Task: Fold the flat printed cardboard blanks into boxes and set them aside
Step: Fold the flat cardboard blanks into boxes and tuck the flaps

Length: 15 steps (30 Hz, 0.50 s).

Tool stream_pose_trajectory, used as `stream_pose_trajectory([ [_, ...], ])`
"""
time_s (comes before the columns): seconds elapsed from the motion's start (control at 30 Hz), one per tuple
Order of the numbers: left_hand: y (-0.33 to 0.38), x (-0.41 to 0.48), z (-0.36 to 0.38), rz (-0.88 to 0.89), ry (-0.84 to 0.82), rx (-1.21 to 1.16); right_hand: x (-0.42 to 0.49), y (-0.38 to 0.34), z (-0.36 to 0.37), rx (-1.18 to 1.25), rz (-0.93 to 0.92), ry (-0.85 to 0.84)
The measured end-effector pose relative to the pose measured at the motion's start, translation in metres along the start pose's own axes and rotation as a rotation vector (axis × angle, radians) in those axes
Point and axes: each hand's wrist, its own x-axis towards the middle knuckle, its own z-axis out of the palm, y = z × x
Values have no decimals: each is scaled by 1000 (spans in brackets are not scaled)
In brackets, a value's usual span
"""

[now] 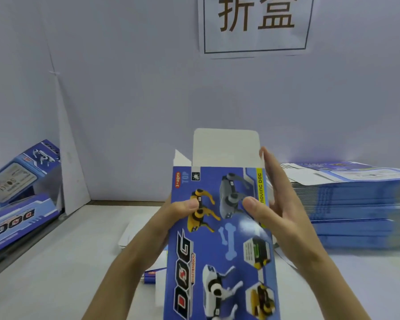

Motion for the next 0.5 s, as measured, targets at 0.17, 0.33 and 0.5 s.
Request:
stream_pose_trajectory([
  [0.17,-19,-4,-3,17,149,-95,-1,-2,2,94,-25,-37],
  [0.33,-9,-1,0,54,200,-43,0,0,6,104,-25,-36],
  [0.5,-16,10,-9,86,159,25,1,4,5,97,-32,67],
])
